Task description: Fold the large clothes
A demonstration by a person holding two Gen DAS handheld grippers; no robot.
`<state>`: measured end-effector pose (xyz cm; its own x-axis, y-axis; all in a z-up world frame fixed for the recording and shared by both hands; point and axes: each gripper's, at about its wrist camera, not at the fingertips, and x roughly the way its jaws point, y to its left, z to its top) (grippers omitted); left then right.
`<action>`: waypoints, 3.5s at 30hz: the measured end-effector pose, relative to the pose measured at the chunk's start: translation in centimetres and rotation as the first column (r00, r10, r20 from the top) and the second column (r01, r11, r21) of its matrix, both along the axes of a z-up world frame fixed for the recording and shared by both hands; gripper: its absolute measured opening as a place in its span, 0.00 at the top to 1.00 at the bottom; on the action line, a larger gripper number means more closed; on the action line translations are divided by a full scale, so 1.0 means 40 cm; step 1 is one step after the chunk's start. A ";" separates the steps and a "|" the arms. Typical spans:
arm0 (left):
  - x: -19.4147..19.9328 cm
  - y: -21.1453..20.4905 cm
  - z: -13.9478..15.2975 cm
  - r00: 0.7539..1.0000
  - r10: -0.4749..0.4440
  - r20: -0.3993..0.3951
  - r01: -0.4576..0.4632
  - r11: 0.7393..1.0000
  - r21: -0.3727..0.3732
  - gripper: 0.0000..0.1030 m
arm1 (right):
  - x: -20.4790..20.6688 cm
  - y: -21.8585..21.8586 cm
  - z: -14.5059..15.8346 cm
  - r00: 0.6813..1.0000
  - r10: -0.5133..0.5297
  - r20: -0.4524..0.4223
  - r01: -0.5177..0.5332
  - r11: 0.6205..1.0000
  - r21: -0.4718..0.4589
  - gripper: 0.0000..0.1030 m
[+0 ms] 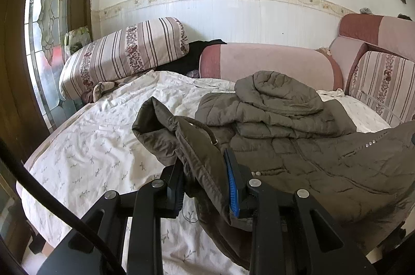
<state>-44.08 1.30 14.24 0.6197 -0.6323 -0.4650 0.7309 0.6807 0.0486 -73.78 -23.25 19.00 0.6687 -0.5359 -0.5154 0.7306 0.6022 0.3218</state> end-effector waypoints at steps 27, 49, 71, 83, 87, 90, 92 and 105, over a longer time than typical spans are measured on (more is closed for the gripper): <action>0.163 -0.165 0.159 1.000 0.005 0.004 -0.005 1.000 -0.031 0.70 | 0.180 -0.188 0.170 1.000 0.005 0.022 -0.005 0.999 -0.041 0.84; 0.563 -0.522 0.275 0.987 0.144 0.064 -0.136 0.984 -0.112 0.42 | 0.505 -0.805 0.101 0.982 -0.163 -0.092 0.169 0.984 0.062 0.84; 0.574 -0.868 -0.214 0.993 0.021 -0.115 0.019 0.942 0.336 0.39 | 0.489 -0.843 -0.026 0.993 -0.118 0.021 0.115 0.987 0.109 0.44; 0.495 -0.751 -0.145 0.988 0.076 -0.134 -0.029 0.946 0.321 0.38 | 0.479 -0.603 -0.130 0.966 -0.120 -0.228 0.154 0.979 0.137 0.44; 0.398 -0.603 -0.107 0.979 0.078 -0.187 -0.036 0.974 0.222 0.38 | 0.473 -0.464 -0.049 0.979 -0.125 -0.162 0.137 0.988 0.064 0.44; 0.346 -0.529 -0.113 0.971 0.104 -0.213 -0.060 0.977 0.203 0.37 | 0.487 -0.378 -0.032 0.991 -0.080 -0.107 0.087 0.995 0.055 0.44; 0.326 -0.505 -0.117 0.967 0.124 -0.221 -0.078 0.975 0.207 0.37 | 0.507 -0.342 -0.043 0.993 -0.054 -0.106 0.058 0.998 0.035 0.44; 0.382 -0.576 -0.185 0.982 0.127 -0.140 -0.095 0.973 0.212 0.35 | 0.687 -0.368 -0.163 0.976 0.016 -0.218 -0.023 0.999 -0.026 0.51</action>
